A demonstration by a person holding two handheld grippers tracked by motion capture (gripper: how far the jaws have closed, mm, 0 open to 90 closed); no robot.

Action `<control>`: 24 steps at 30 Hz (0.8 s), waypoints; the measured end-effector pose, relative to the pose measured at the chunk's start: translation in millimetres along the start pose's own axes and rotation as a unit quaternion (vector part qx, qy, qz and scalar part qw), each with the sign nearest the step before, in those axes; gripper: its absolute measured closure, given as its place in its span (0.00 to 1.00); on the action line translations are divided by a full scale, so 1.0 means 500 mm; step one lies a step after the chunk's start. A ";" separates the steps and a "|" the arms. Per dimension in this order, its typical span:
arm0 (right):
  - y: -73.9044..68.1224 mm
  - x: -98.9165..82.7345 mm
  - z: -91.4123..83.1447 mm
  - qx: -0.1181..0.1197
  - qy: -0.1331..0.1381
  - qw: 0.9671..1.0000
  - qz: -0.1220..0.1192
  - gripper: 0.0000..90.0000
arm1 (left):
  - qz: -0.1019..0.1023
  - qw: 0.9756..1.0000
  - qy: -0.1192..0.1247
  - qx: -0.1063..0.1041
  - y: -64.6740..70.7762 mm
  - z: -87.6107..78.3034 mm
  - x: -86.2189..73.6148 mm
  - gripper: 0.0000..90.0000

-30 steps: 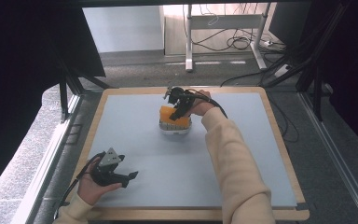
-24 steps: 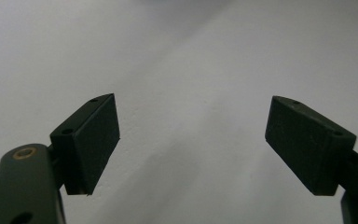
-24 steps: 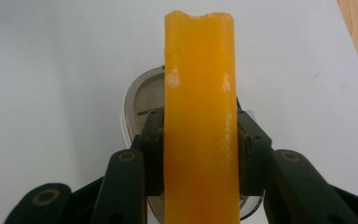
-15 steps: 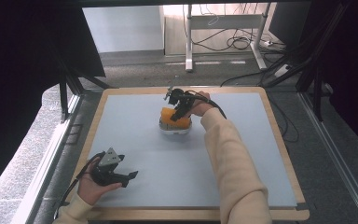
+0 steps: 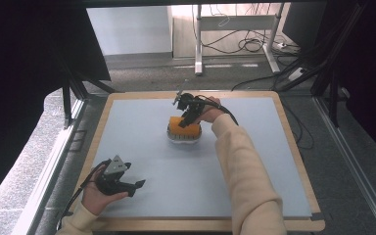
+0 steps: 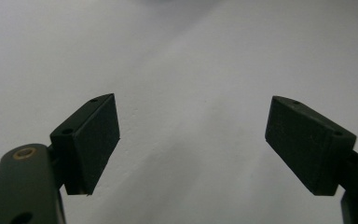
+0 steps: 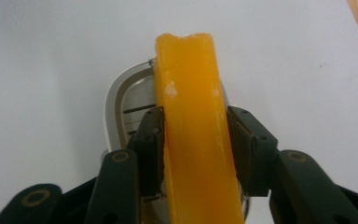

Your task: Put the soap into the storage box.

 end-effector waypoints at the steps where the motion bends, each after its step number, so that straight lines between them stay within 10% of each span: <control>1: 0.000 -0.001 -0.001 -0.002 0.001 1.000 0.001 0.62 | 0.000 1.000 0.000 0.000 0.000 0.000 0.000 0.20; 24: 0.010 0.010 -0.027 -0.055 0.043 0.997 0.036 0.41 | 0.003 1.000 -0.003 0.000 0.001 0.002 0.000 0.20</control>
Point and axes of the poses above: each handheld gripper's, and its own axes: z roughly forward along the jaws, x roughly out of its top, y roughly to its right, the point moved 6 cm from there along z, roughly forward along the jaws, and after that the axes turned 5 degrees about z, right-handed, at the moved point
